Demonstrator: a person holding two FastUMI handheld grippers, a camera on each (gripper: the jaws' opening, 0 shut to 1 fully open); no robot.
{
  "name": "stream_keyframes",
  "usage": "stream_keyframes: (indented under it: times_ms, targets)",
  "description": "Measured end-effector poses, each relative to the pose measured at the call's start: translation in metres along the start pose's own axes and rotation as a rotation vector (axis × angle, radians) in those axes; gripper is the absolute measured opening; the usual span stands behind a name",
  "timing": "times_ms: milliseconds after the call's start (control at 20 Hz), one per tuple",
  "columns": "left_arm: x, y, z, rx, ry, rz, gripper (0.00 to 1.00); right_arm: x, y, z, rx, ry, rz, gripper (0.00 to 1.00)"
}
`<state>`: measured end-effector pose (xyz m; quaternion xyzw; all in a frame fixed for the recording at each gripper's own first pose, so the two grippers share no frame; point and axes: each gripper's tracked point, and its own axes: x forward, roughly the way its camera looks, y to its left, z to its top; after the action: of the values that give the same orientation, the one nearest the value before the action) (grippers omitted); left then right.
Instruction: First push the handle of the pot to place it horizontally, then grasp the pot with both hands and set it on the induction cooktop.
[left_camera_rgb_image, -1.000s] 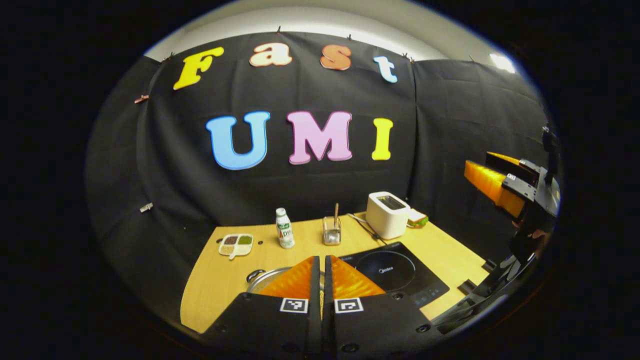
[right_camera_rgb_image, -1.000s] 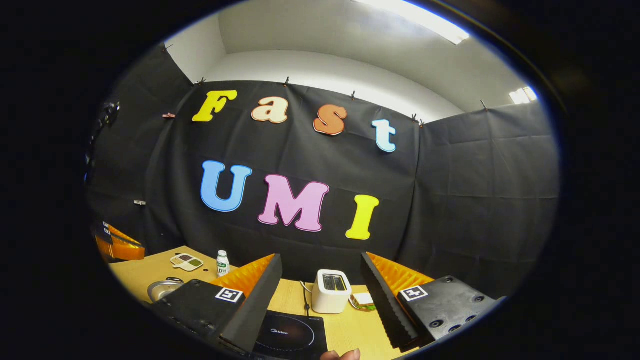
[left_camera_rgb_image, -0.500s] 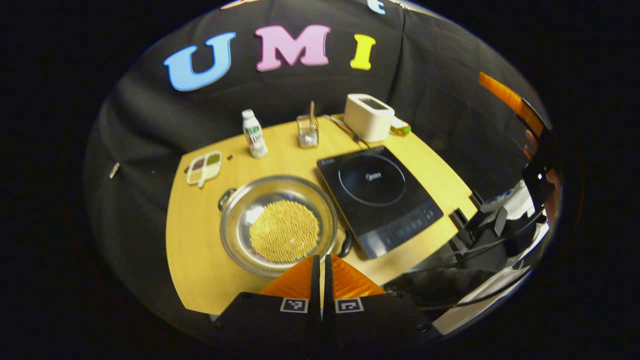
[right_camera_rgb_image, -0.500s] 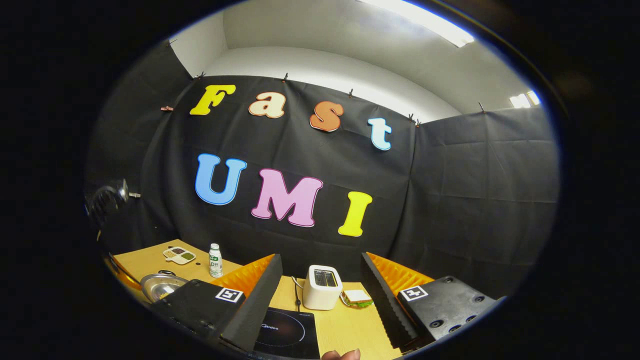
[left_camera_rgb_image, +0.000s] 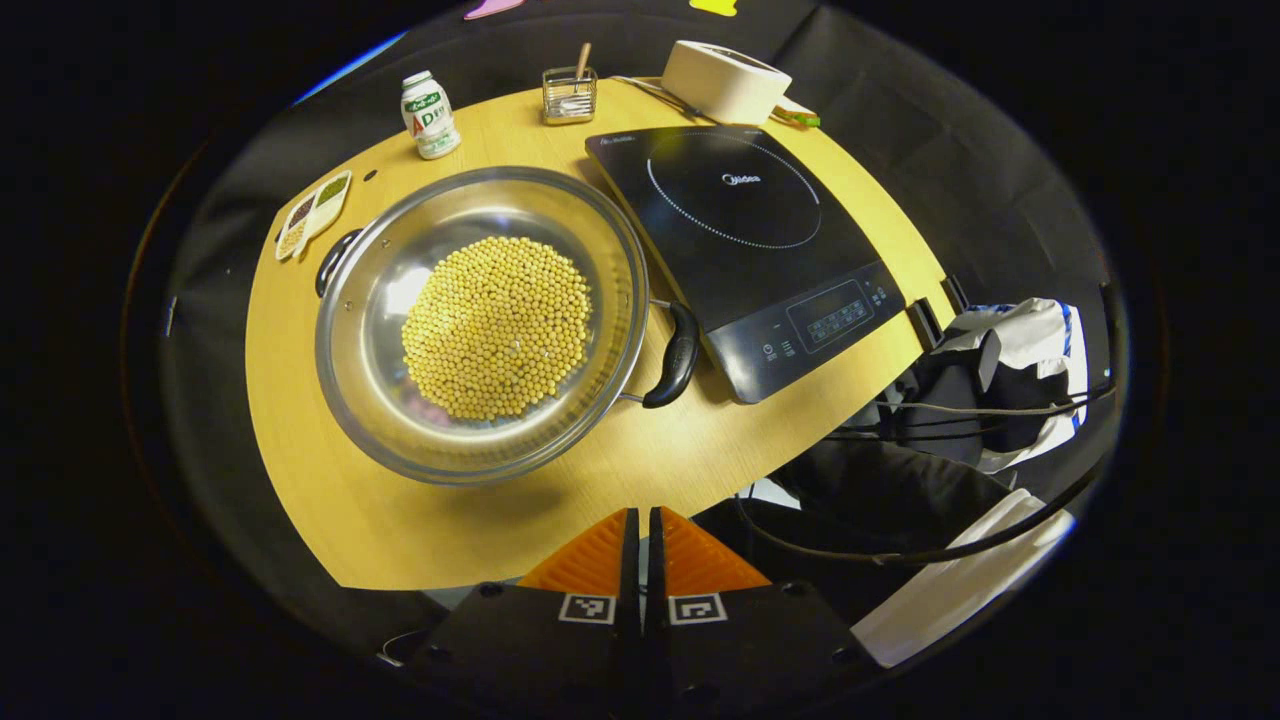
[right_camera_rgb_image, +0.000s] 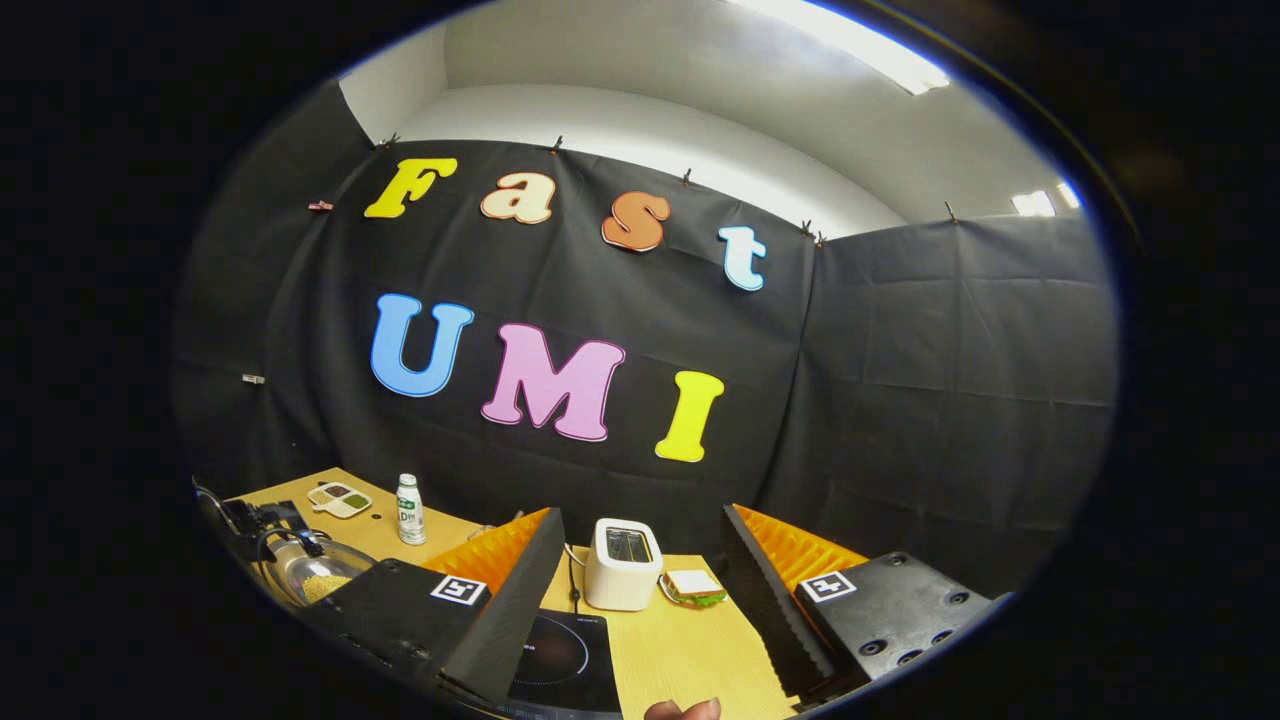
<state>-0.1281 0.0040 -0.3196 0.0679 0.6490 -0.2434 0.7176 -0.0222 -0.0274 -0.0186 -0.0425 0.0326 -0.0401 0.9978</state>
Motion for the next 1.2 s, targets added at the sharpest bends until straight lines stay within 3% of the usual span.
stream_keyframes:
  times_ms: [600,1200]
  targets:
    - [0.043,0.006,0.047,-0.017,-0.023,0.041,0.06,0.006,-0.018,-0.01,-0.012,0.02,-0.056,0.98]
    - [0.051,-0.001,0.089,-0.063,-0.137,0.043,0.05,0.016,-0.018,-0.012,-0.03,0.025,-0.059,0.98]
